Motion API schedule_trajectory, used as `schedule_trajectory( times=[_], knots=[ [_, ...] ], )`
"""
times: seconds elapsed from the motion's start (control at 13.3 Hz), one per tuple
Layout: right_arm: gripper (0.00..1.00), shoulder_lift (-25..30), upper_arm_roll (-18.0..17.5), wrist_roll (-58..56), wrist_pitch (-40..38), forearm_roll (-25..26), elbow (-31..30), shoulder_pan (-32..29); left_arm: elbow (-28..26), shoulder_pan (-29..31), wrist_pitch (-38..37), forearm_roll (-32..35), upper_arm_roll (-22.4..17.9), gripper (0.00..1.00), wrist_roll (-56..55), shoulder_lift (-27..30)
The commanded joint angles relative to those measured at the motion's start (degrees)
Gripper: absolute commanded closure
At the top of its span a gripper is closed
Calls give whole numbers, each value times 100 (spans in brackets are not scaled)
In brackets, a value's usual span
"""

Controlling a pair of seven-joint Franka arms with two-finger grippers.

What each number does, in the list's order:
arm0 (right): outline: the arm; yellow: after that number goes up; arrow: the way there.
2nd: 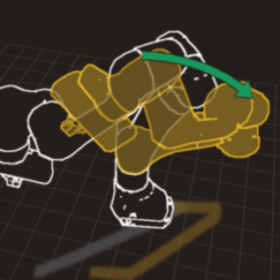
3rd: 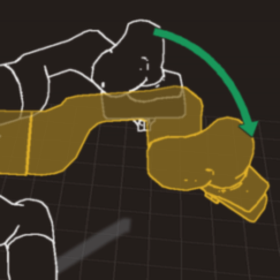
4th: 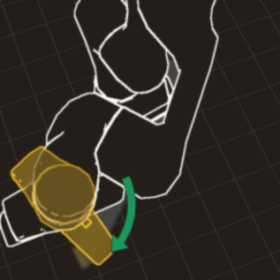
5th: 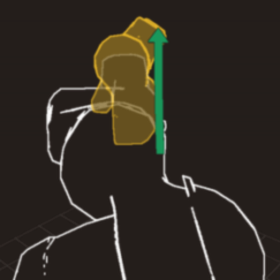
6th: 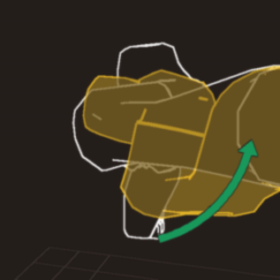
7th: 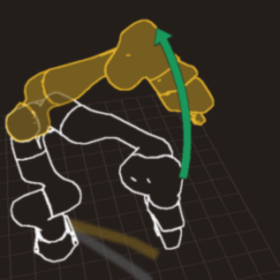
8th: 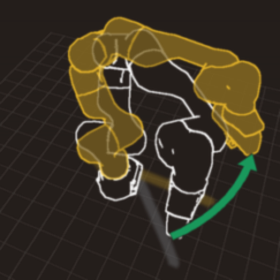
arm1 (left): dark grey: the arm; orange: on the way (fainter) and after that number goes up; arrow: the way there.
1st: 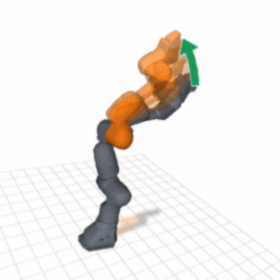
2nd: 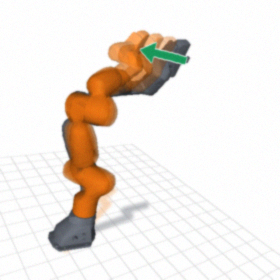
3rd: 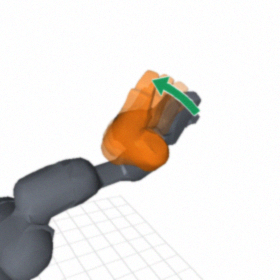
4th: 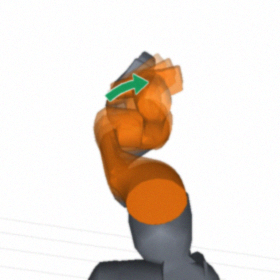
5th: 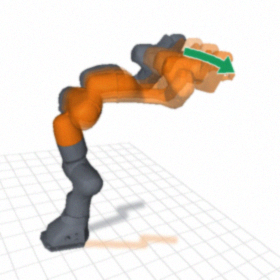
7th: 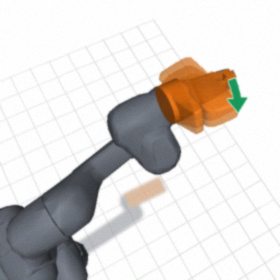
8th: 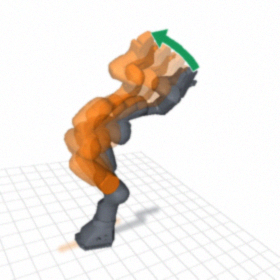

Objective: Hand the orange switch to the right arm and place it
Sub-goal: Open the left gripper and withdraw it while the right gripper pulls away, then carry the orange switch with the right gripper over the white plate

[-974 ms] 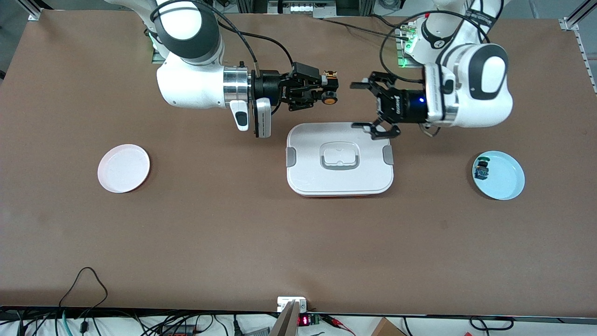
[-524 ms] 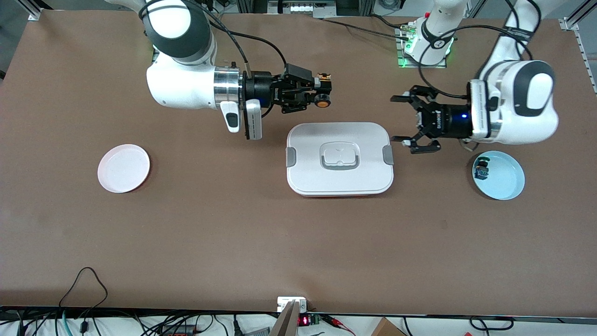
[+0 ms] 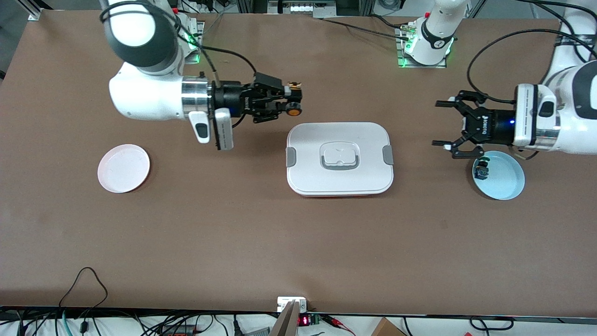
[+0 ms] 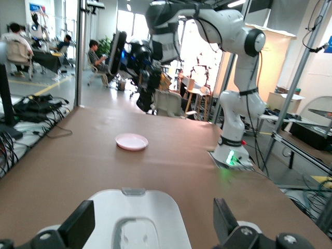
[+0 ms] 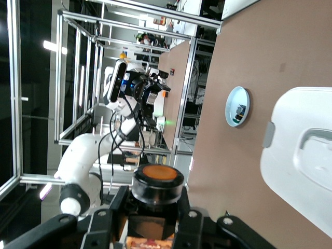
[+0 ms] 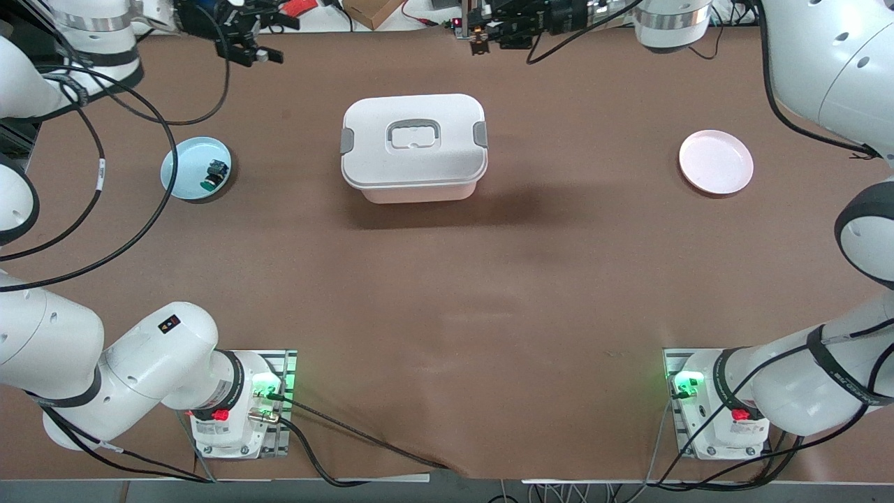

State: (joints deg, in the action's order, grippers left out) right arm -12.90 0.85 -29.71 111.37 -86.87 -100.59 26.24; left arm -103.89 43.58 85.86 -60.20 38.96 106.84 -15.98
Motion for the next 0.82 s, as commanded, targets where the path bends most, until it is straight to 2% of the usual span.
schedule_trajectory(
  times=[0.0,0.15,0.22,0.3,0.45,0.75],
  knots=[
    [91,139,-50,-166,-684,371,-197,-531,114,-917,-333,611,-1393,0,-163,331],
    [91,157,-50,-157,-1212,897,-197,-935,175,-1796,-342,1342,-2529,0,-224,350],
    [91,183,-41,-157,-1440,1152,-197,-1111,176,-2018,-325,1553,-2838,0,-312,385],
    [91,218,-24,-157,-1625,1442,-197,-1252,185,-2090,-220,1886,-3024,0,-669,498],
    [92,297,-15,-157,-1872,2127,-189,-1490,185,-2282,568,2580,-3148,0,-1470,814],
    [92,403,-15,-306,-2443,3717,-162,-1894,185,-2740,1563,3513,-3386,0,-1525,1114]
  ],
)
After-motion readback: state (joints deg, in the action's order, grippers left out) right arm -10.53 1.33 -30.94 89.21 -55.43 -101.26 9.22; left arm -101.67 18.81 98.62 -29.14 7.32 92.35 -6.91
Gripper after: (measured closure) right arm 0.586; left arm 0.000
